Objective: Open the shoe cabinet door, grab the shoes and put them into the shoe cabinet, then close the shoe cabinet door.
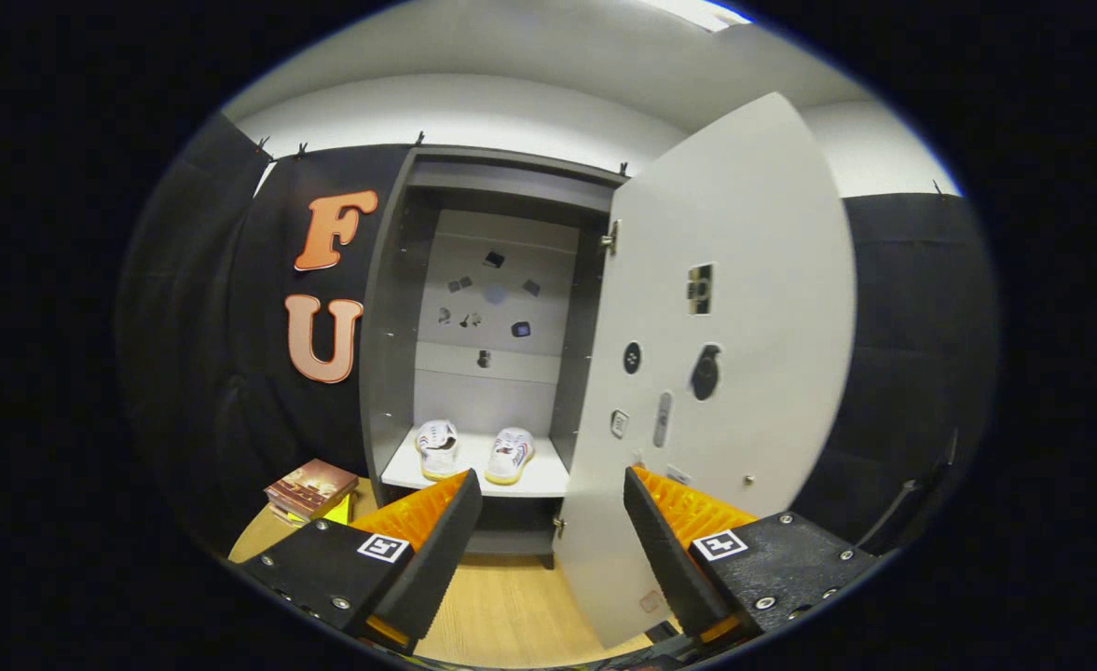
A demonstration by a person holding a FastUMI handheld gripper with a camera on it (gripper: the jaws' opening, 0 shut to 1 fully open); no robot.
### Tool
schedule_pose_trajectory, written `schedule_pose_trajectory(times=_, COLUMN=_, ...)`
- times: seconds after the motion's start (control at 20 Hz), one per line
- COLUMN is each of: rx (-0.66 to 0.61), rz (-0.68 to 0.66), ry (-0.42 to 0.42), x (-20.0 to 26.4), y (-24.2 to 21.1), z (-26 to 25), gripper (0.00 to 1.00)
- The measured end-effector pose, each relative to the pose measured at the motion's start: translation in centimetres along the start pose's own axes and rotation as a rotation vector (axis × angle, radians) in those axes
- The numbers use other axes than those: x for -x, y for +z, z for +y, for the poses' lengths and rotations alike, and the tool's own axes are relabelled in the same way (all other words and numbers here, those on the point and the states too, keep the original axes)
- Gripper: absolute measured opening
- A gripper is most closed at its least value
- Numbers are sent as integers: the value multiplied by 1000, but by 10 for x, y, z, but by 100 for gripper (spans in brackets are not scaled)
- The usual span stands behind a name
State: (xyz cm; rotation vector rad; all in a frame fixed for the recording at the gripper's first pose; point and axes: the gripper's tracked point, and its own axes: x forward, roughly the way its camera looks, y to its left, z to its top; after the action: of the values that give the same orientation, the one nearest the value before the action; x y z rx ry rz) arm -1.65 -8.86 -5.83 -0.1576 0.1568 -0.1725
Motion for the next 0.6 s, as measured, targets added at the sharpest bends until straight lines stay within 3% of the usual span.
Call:
schedule_pose_trajectory(times=0.3, rx=-12, rz=15, ry=-215, x=40, y=-44, z=-118, gripper=95)
schedule_pose_trajectory(times=0.6, rx=-103, rz=48, ry=-251, x=22, y=-90, z=-168, gripper=95)
